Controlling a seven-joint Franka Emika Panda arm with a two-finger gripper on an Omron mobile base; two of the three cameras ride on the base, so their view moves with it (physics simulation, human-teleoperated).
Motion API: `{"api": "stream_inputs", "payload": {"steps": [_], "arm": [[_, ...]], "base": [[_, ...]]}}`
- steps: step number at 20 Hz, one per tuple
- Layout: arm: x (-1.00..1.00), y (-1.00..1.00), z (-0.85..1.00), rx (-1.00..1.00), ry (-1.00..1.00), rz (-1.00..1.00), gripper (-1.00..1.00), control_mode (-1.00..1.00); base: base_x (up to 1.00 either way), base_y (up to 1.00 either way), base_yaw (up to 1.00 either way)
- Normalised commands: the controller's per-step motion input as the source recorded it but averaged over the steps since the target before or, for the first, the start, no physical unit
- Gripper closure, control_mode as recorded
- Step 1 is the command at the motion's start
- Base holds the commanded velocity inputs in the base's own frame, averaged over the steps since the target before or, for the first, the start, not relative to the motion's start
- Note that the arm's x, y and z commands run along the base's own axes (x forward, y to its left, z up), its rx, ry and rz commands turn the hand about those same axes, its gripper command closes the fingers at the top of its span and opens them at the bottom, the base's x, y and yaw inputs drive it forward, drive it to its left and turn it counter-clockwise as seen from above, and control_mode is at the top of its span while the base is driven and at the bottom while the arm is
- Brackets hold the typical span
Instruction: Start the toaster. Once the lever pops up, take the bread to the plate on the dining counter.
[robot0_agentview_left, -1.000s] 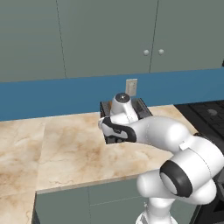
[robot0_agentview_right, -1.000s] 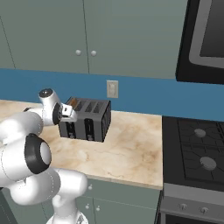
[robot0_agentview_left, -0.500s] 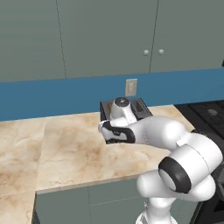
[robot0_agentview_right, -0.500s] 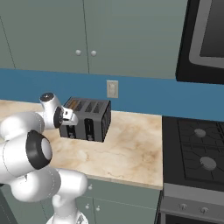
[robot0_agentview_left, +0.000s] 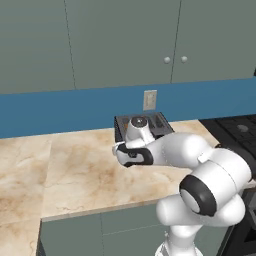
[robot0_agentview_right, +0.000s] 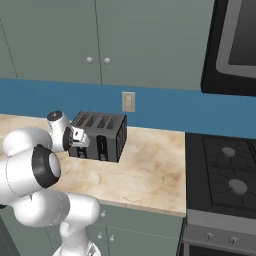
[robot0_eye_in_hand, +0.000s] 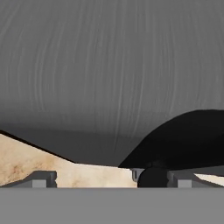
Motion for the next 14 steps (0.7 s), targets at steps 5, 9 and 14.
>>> {"api": "stream_inputs", "payload": {"steps": [5, 9, 14], "arm": [[0.00, 0.00, -0.26, 0.00, 0.00, 0.00, -1.00, -1.00], [0.00, 0.00, -0.24, 0.00, 0.00, 0.00, -1.00, -1.00], [-0.02, 0.00, -0.03, 0.00, 0.00, 0.00, -1.00, -1.00]], "base": [[0.00, 0.00, 0.00], [0.00, 0.00, 0.00], [0.00, 0.00, 0.00]]}}
